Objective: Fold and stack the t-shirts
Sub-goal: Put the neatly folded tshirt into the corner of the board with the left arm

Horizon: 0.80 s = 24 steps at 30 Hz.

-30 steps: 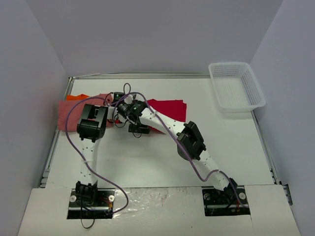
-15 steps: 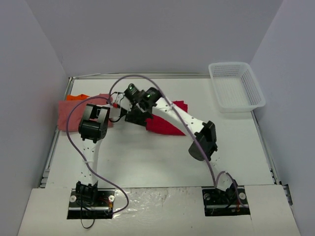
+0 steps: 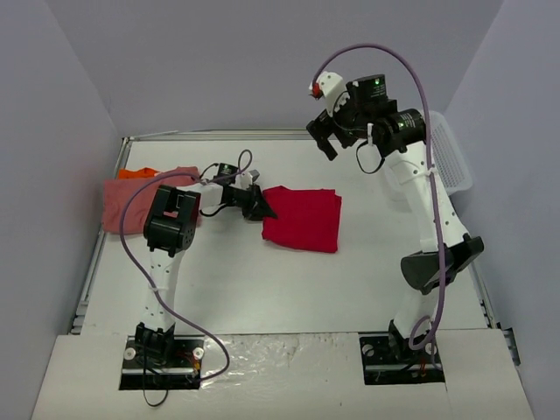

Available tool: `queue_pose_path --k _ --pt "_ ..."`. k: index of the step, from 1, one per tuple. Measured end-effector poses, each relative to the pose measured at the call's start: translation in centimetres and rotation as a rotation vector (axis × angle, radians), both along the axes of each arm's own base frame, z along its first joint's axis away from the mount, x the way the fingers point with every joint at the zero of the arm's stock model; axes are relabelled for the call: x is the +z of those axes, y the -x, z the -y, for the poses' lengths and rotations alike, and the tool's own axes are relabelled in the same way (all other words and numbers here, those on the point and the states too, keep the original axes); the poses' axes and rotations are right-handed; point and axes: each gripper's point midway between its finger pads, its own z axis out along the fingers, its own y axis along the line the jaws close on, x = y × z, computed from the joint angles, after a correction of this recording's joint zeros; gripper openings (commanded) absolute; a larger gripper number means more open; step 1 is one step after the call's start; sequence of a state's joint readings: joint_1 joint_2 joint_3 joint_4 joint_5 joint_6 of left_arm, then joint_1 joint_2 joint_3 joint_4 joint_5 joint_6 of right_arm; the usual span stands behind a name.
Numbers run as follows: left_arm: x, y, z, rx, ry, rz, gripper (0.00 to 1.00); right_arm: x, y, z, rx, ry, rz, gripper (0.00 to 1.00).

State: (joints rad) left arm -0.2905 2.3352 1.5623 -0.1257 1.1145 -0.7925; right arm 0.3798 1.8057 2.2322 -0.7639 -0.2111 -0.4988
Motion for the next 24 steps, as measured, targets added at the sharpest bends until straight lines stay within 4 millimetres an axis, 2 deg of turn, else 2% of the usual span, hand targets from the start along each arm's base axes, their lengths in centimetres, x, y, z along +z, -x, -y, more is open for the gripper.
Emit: queue_pose_path --k 4,7,10,13,18,24 --pt "0.0 0.0 -0.4 -0.005 -0.028 0.014 0.02 -5.0 -0.7 0.2 0.021 0.004 -0.128 0.95" --pt "0.2 0.0 -1.0 -0.005 -0.057 0.031 0.02 -8.8 -1.7 1.8 -0.005 0.012 -0.222 0.95" --pt "0.6 -0.4 -2.0 0.001 -0.094 0.053 0.02 -11.6 -2.5 3.5 -0.039 0.014 -0.288 0.95" --pt "1.2 -1.0 -3.6 0.015 -0.137 0.086 0.02 -13.0 -3.1 5.2 -0.072 0.004 -0.322 0.95" --pt "2.6 -2.0 -7.4 0.054 -0.204 0.127 0.02 -13.4 -4.0 7.4 -0.114 -0.014 -0.319 0.95" --pt "4.8 -3.5 -13.0 0.137 -0.254 0.173 0.02 -15.2 -3.9 7.9 -0.125 -0.009 -0.354 0.96"
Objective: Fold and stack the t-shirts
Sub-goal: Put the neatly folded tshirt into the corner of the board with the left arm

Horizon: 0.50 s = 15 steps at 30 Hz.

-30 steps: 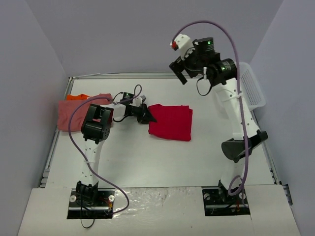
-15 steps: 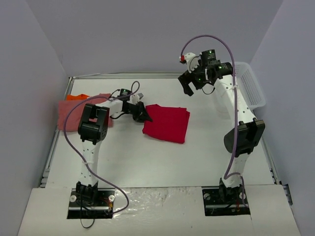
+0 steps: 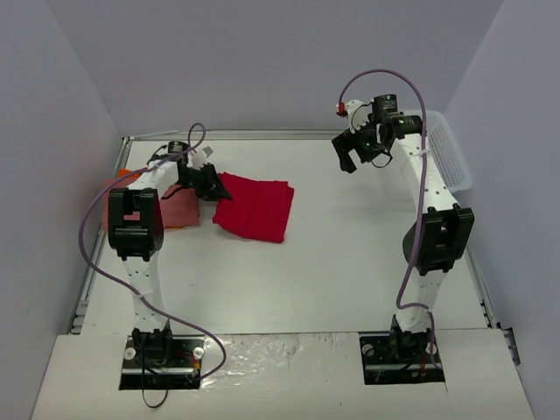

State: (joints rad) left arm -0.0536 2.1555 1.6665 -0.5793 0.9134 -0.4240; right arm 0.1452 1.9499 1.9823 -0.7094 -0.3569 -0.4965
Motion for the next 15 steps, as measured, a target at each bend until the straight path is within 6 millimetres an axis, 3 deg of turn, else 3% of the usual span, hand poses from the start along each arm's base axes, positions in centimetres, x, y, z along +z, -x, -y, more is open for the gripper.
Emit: queue_pose_path --k 4,9,15 --pt "1.3 -0.4 -2.8 0.039 -0.031 0.03 0.02 -1.8 0.0 0.0 0.001 0.005 -0.036 1.0" --pt "2.8 -0.5 -4.0 0.026 -0.079 0.071 0.02 -4.6 0.6 0.1 0.0 0.015 -0.102 1.0" --pt "5.6 -1.4 -6.0 0.029 -0.139 0.121 0.02 -5.4 0.9 0.1 -0.001 0.016 -0.122 1.0"
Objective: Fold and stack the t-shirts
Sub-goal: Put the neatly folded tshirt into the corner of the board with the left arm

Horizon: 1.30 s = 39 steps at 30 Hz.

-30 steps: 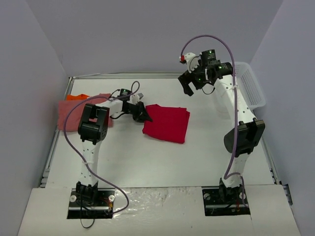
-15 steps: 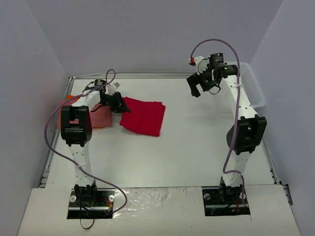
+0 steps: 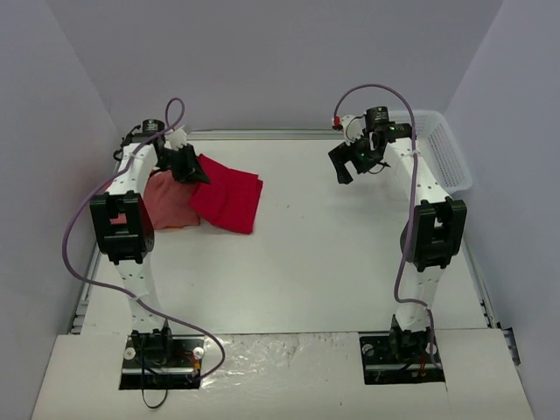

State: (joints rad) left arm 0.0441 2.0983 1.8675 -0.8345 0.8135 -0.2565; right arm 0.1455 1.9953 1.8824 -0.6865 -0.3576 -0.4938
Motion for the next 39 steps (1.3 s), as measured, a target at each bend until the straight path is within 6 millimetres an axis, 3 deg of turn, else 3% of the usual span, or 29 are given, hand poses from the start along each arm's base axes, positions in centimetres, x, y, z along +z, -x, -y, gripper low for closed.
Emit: queue_pose_path --k 6,16,30,39 --pt "2.5 -0.8 -2.8 0.028 -0.063 0.051 0.02 -0.1 -0.2 -0.2 0.005 -0.009 0.007 1.0" --pt "5.1 -0.6 -5.5 0.03 -0.119 0.069 0.03 -1.2 -0.1 -0.4 0.011 -0.017 -0.013 1.0" --pt "7.1 -0.1 -8.3 0.018 -0.156 0.098 0.02 -2.7 0.1 -0.4 0.013 -0.016 -0.049 1.0" --pt "6.6 -0.2 -11.0 0.027 -0.173 0.093 0.02 -3.9 0.2 -0.9 0.022 -0.011 -0.073 1.0"
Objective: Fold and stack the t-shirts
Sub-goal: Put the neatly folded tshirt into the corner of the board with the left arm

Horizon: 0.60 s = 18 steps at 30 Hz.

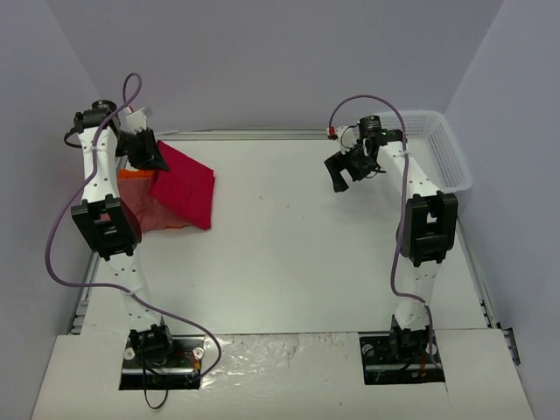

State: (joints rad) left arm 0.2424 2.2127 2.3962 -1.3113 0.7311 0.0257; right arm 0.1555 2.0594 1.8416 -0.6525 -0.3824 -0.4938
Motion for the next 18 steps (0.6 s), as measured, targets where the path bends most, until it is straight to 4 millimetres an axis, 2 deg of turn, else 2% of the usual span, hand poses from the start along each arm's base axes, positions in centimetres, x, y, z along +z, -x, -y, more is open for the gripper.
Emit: queue_pose_path --k 9,18 --pt "1.0 -0.6 -3.1 0.02 -0.027 0.063 0.02 -0.5 0.1 -0.4 0.01 0.003 -0.009 1.0" --pt "-0.4 -0.4 -5.9 0.026 -0.046 0.062 0.02 -1.0 0.2 -0.5 0.01 0.018 -0.016 1.0"
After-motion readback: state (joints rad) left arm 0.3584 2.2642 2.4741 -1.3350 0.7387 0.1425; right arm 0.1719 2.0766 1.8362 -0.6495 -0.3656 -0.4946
